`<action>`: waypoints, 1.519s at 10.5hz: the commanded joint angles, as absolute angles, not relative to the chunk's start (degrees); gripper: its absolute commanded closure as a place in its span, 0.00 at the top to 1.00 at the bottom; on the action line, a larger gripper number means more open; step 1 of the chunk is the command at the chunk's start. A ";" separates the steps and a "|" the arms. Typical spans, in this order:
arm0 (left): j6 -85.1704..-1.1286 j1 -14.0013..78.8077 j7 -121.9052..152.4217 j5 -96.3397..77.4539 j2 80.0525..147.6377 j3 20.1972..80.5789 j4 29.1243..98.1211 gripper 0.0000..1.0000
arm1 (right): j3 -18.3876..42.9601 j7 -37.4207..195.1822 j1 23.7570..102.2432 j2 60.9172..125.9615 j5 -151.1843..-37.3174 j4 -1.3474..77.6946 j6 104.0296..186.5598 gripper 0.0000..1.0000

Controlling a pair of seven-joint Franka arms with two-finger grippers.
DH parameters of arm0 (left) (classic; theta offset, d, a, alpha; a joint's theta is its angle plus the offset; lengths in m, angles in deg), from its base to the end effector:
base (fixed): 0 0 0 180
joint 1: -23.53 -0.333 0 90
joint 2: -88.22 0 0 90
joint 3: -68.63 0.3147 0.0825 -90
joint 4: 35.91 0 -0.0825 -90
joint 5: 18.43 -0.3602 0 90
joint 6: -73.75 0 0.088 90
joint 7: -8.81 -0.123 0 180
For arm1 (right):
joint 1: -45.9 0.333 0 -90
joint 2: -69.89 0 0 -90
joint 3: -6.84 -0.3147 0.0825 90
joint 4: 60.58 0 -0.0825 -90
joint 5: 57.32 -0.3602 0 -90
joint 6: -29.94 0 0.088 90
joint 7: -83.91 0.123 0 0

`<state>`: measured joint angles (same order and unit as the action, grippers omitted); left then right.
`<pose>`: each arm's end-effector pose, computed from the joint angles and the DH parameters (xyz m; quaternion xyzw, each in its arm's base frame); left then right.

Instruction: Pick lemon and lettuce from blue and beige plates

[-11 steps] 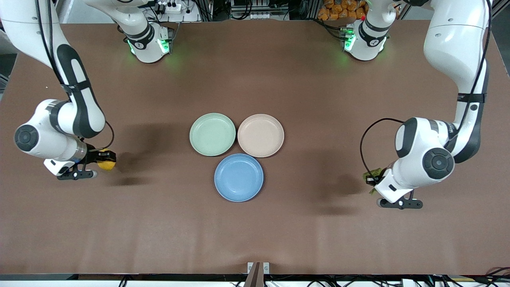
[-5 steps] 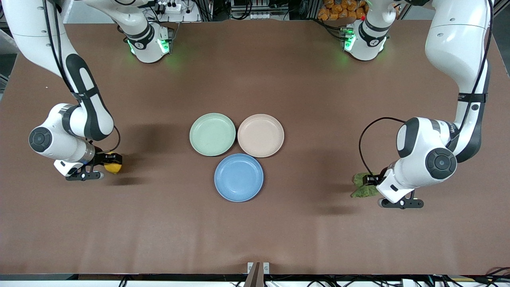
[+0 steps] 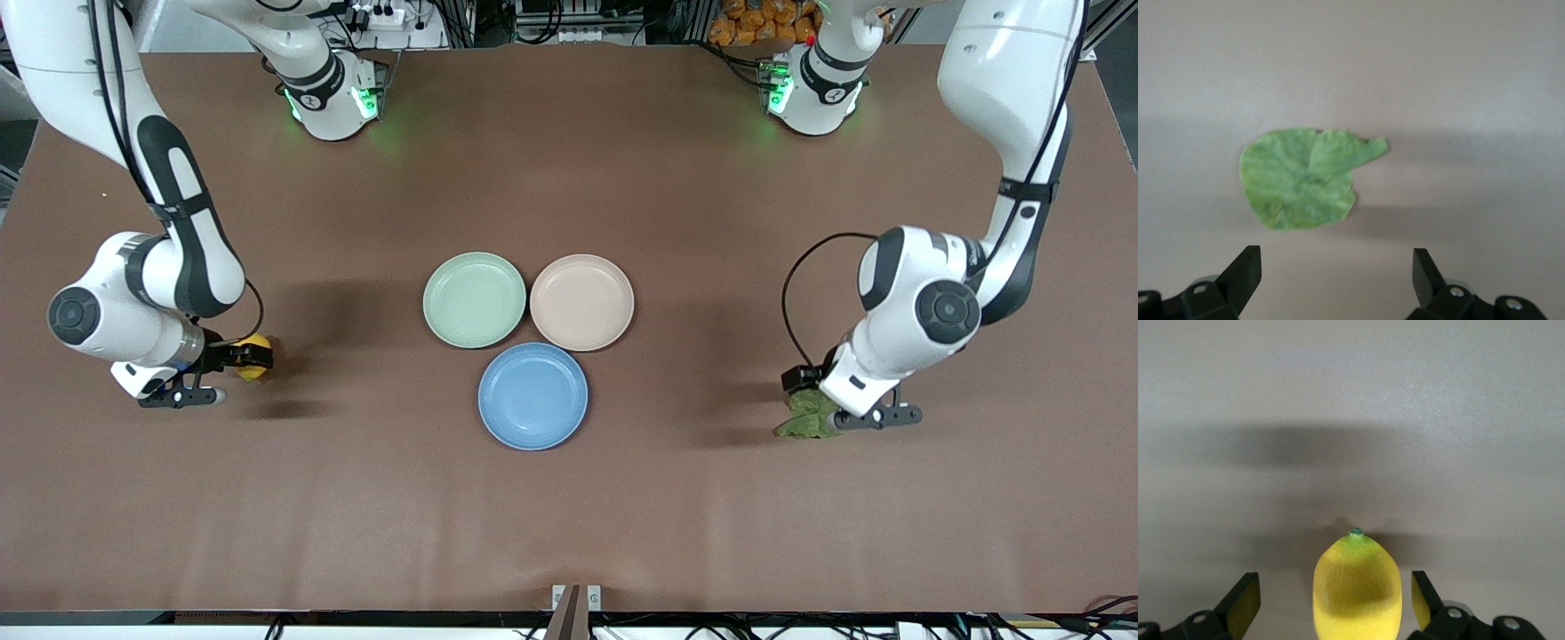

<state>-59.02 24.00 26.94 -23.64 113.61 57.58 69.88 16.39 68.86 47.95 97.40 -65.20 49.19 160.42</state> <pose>0.6161 -0.1146 0.2909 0.9991 0.0372 0.0163 0.0116 0.5931 -0.0694 0.2363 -0.9981 -0.0254 0.0514 0.0214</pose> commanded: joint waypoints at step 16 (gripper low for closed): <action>-55.30 23.09 24.37 -20.90 88.93 55.27 84.86 1.00 | 21.25 71.61 46.17 75.51 -65.75 37.00 124.71 1.00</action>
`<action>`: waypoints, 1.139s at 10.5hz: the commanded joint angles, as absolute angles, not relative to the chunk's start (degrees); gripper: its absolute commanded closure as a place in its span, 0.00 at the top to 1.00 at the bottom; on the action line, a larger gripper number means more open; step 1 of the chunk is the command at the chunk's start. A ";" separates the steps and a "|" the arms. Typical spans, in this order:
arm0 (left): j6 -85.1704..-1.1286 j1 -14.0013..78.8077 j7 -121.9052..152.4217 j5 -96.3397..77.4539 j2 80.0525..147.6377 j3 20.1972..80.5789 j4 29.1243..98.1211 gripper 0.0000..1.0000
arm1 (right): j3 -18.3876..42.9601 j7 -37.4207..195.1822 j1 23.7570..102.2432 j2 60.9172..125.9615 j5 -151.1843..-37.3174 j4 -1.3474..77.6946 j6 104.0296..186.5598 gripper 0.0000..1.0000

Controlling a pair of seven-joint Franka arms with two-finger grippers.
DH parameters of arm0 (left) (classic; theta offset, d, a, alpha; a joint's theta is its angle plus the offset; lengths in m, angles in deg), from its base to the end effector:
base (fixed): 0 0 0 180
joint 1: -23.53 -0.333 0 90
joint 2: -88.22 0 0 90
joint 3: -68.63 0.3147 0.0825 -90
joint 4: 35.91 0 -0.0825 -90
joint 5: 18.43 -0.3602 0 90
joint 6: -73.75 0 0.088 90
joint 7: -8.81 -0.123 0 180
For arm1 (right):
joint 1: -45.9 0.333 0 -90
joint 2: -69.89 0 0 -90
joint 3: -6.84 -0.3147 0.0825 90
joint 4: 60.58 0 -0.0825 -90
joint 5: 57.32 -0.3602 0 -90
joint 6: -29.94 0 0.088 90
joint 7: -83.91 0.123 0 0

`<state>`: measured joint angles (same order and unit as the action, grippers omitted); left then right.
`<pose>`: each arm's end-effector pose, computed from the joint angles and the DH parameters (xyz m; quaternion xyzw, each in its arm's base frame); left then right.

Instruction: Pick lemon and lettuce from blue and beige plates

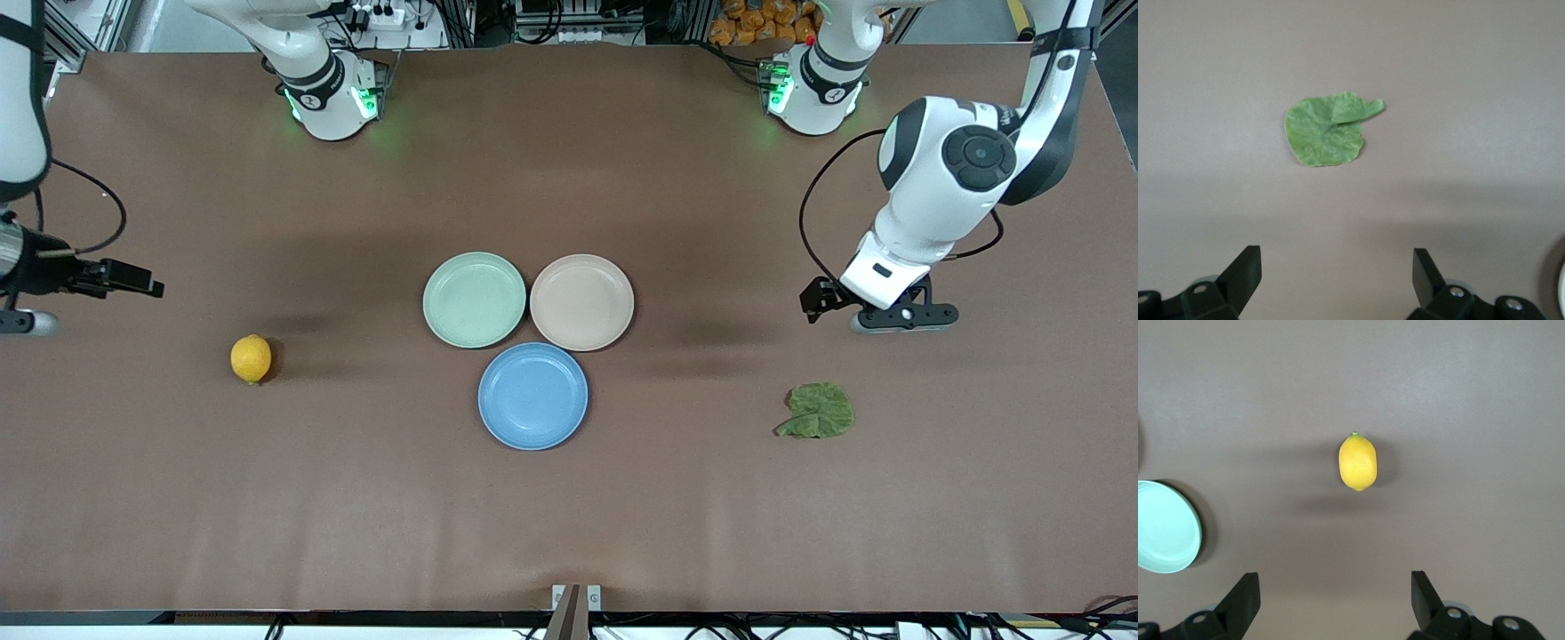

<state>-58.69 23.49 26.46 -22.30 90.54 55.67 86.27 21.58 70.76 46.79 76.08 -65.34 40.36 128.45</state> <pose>0.5298 -0.1186 0.3990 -0.9971 -0.0206 -0.0731 0.0028 0.5415 -0.1130 0.4774 -0.9956 0.0218 0.0583 0.0701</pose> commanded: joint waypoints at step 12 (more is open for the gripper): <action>-30.34 22.91 15.66 -18.61 86.82 55.35 65.62 1.00 | 11.23 84.34 44.32 76.13 -57.51 22.74 118.71 1.00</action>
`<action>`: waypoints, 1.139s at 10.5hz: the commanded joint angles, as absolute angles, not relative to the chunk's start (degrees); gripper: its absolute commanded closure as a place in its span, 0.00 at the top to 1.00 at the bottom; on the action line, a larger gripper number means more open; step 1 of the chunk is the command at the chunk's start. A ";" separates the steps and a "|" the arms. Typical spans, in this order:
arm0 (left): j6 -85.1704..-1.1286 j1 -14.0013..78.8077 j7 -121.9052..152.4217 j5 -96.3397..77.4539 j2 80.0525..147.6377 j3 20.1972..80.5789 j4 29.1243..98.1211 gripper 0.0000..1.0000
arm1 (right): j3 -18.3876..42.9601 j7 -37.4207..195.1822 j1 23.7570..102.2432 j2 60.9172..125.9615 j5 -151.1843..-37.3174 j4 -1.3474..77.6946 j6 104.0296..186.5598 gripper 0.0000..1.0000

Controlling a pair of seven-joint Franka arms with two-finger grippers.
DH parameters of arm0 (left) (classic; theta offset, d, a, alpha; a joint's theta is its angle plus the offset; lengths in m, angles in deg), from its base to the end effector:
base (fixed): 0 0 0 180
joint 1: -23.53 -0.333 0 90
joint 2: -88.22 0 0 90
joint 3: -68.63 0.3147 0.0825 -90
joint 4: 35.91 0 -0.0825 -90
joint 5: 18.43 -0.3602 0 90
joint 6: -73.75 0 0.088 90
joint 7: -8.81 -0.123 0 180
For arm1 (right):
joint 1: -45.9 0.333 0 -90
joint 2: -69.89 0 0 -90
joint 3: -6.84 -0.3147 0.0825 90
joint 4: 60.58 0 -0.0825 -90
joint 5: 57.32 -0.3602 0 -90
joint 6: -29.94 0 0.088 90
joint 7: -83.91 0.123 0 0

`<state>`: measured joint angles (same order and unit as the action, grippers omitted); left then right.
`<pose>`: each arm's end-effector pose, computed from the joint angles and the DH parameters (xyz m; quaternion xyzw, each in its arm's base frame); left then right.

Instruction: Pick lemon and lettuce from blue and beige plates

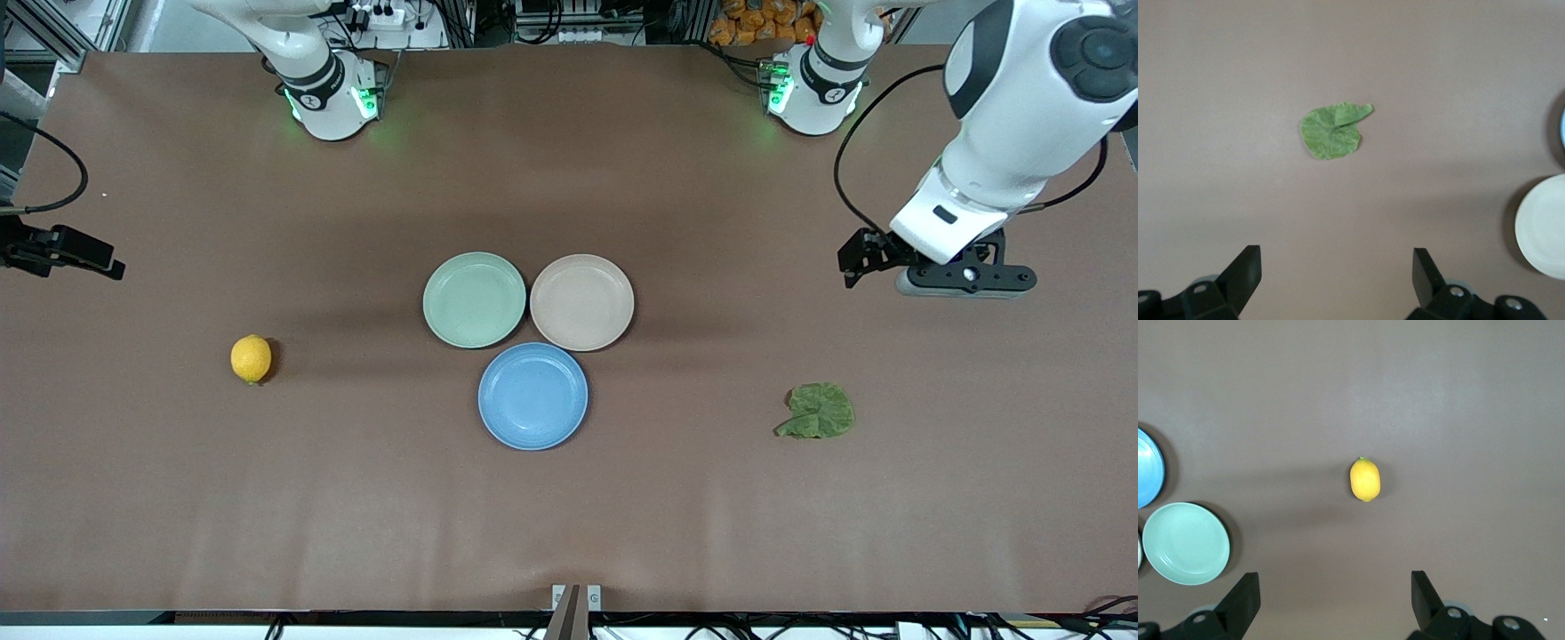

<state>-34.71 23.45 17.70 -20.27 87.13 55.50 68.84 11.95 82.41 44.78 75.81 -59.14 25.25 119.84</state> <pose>0.5305 -0.1209 0.5289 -0.9981 0.0408 -0.0442 0.0093 0.5583 -0.0544 0.5834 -0.9990 0.0413 0.0151 0.0123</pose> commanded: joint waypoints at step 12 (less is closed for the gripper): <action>-18.98 22.39 16.36 -18.87 86.99 55.53 55.32 1.00 | 10.97 86.90 45.99 76.13 -52.92 20.19 119.06 1.00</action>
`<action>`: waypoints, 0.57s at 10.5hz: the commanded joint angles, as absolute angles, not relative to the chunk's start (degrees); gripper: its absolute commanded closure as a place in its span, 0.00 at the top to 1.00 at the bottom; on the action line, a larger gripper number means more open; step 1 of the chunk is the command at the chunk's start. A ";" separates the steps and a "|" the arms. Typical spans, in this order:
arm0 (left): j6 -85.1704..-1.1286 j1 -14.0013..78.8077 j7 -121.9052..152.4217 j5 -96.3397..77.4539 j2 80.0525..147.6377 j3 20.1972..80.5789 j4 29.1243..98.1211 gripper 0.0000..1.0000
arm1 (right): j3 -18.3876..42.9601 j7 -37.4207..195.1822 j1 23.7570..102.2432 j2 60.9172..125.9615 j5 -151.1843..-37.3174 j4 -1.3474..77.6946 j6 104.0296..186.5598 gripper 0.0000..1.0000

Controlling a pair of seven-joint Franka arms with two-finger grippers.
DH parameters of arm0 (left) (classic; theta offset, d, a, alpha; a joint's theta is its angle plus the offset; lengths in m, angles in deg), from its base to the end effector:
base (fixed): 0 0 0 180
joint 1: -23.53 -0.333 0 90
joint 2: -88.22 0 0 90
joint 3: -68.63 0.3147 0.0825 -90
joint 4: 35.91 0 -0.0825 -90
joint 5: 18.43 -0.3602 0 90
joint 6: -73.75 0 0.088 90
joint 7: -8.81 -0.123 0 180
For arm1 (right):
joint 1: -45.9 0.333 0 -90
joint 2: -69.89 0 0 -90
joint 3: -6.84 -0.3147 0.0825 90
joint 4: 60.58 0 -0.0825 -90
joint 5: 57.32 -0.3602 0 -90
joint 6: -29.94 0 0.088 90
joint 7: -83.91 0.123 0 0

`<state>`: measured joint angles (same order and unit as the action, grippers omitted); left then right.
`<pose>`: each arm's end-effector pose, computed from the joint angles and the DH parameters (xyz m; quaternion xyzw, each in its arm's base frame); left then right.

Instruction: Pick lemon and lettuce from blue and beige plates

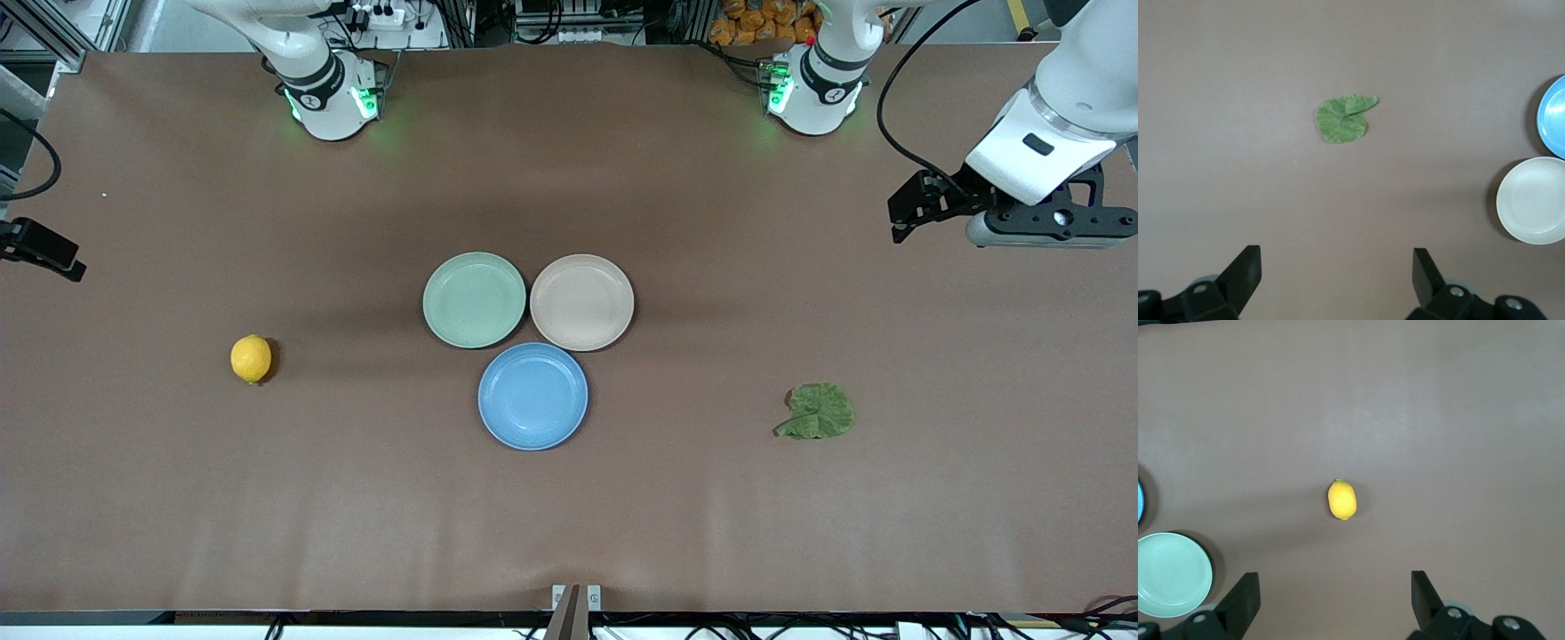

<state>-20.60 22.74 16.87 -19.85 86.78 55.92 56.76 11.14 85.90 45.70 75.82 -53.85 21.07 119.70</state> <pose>0.5200 -0.1083 0.6061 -0.9989 0.0343 -0.0291 0.0102 0.5614 -0.0492 0.6160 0.9976 -0.0570 0.0184 0.0345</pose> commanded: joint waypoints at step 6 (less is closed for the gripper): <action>-10.45 22.12 16.01 -18.96 87.35 56.06 50.83 1.00 | 11.14 86.20 45.81 76.21 -53.01 20.19 118.71 1.00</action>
<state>-12.11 22.64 16.88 -19.83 86.83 56.21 52.40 11.18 85.90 45.80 75.90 -53.84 21.07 119.41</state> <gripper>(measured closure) 0.000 0.000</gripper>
